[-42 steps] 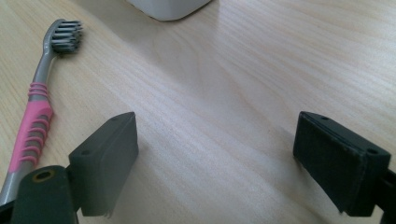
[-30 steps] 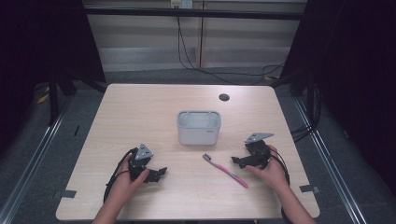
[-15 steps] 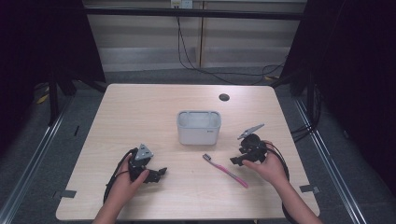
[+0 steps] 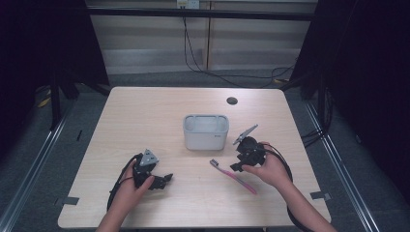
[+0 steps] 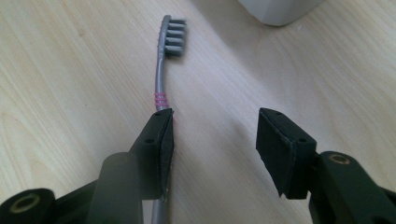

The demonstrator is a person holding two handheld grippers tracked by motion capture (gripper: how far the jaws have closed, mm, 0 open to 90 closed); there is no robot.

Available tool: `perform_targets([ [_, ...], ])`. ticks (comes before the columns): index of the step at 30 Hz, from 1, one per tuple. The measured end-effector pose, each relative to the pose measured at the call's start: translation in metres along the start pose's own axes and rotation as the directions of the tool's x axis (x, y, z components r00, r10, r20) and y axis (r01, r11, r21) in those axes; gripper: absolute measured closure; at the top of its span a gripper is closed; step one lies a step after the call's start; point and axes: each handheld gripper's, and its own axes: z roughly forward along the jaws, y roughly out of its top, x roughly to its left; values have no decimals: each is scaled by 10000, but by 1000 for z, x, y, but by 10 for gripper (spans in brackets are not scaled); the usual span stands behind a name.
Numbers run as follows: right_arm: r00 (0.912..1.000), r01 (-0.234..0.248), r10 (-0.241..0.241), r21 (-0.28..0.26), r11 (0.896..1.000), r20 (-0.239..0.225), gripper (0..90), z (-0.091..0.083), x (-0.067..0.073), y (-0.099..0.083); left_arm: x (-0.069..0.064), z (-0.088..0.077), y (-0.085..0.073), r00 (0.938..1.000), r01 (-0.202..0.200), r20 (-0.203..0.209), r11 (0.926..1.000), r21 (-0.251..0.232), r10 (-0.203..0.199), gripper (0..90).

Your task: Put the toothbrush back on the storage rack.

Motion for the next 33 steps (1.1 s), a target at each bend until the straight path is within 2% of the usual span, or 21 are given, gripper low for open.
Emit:
perform_targets([
  [3, 9999, 125, -124, 169, 9998, -21, 471, 0, 2, 5, 0, 0, 0, 10000, 0, -4, 10000, 0, 0, 137],
  [10, 9998, 99, -90, 503, 9987, -181, 476, 2, 8, 12, 0, 0, 0, 10000, 8, 3, 10000, 8, -8, 137],
  [33, 9953, 855, -815, 798, 9931, -530, 560, 14, 23, 24, 0, 0, 0, 10000, -7, 2, 10000, 2, 7, 137],
])
